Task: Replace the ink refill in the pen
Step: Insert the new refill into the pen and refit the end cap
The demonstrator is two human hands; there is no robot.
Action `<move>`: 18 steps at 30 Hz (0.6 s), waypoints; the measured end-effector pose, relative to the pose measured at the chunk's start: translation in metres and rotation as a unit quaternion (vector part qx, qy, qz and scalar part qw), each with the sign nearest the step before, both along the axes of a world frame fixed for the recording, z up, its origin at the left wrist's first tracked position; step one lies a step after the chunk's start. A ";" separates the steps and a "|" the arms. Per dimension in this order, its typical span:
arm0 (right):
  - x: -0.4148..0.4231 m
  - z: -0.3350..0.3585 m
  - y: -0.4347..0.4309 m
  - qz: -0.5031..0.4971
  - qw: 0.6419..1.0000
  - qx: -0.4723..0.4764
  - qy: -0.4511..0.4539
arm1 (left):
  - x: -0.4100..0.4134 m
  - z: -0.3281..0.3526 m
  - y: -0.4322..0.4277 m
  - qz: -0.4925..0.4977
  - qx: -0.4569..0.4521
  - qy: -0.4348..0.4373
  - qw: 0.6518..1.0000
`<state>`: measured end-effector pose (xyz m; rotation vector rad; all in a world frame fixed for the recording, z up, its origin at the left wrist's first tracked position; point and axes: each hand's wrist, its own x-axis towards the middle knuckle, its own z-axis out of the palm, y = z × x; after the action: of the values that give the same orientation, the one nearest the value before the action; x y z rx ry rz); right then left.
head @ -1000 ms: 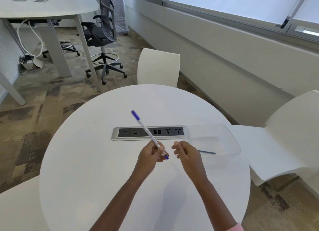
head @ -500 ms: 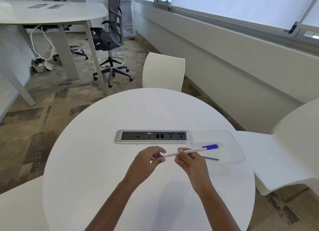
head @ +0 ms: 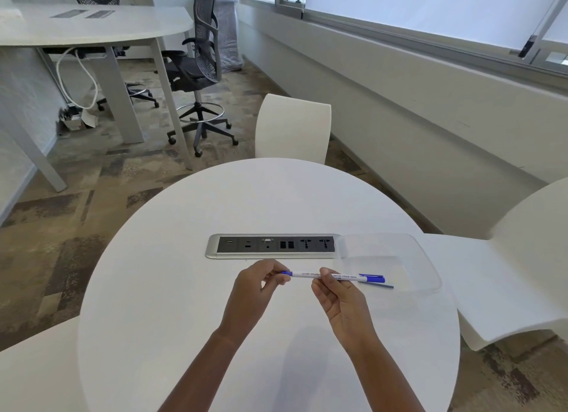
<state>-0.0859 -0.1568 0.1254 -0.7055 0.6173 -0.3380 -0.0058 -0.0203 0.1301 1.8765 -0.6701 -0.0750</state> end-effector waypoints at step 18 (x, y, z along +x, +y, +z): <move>0.002 0.004 -0.001 -0.021 1.000 0.001 -0.003 | -0.007 0.000 -0.007 0.001 0.051 -0.117 0.992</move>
<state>-0.0841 -0.1576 0.1293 -0.6905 0.6263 -0.3782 -0.0130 -0.0276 0.1305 2.0029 -0.8364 0.1165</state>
